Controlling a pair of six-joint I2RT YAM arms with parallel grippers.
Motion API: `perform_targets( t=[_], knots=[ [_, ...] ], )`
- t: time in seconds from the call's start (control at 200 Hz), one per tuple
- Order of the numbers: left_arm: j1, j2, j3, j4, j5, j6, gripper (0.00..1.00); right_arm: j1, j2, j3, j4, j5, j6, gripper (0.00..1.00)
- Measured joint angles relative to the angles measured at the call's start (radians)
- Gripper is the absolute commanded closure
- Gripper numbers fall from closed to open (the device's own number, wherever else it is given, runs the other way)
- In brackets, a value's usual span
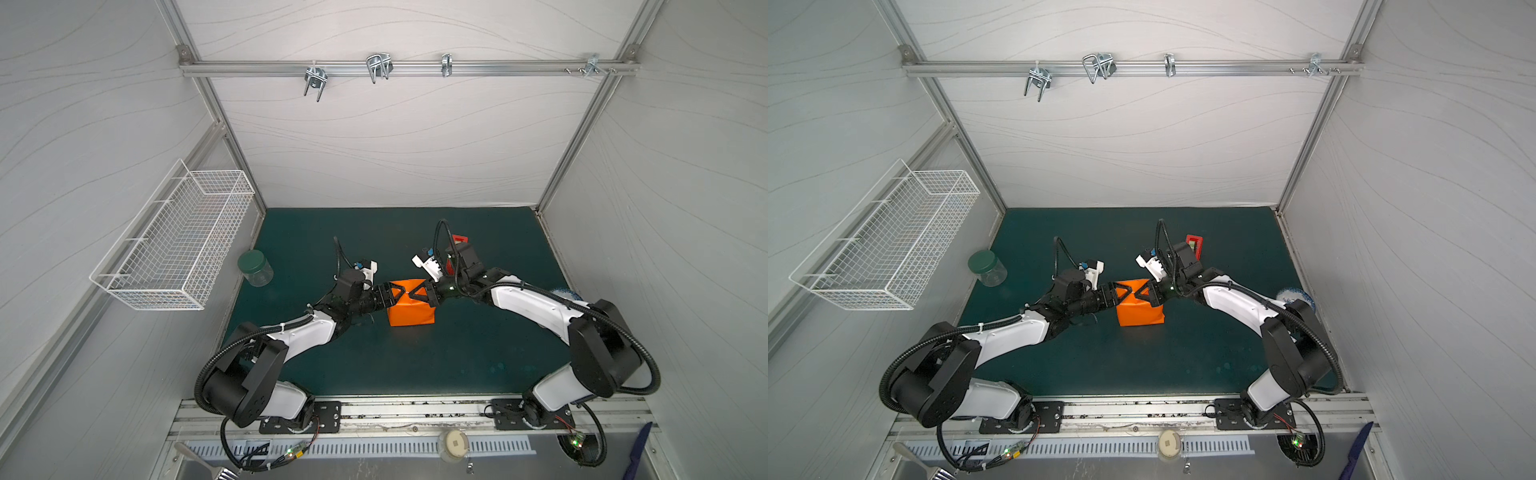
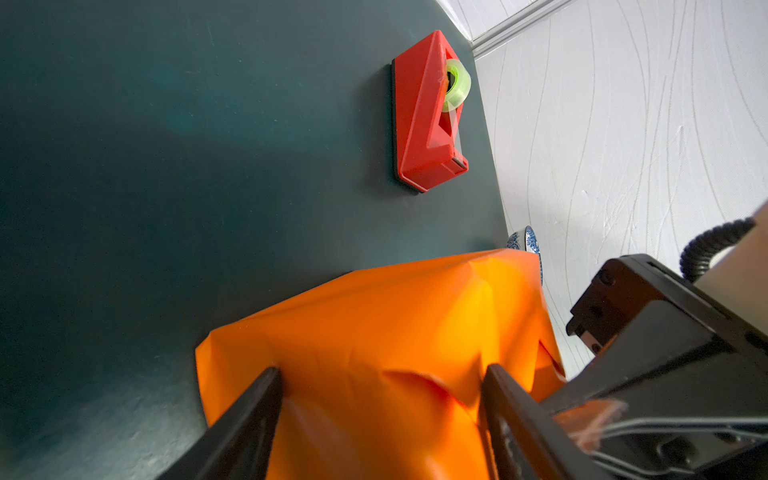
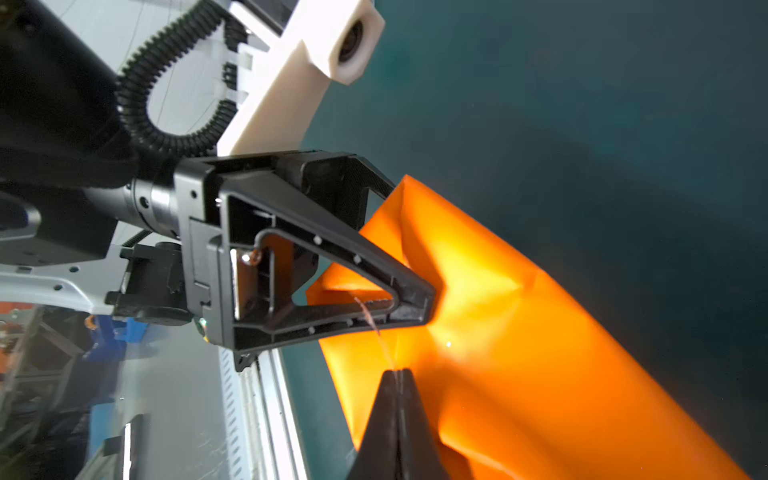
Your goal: Wrap the gift box in paper
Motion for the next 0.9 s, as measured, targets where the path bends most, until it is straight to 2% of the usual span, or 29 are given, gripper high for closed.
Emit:
perform_targets(
  t=[0.155, 0.42, 0.9],
  knots=[
    [0.001, 0.002, 0.001, 0.000, 0.000, 0.000, 0.24, 0.004, -0.023, -0.059, 0.094, 0.012, -0.035, 0.95],
    [0.001, 0.005, 0.004, -0.001, 0.001, 0.000, 0.24, 0.018, -0.063, -0.141, 0.220, 0.075, -0.096, 0.84],
    [0.004, 0.008, 0.006, 0.000, 0.003, 0.000, 0.24, 0.019, -0.058, -0.121, 0.221, 0.121, -0.122, 0.69]
  ],
)
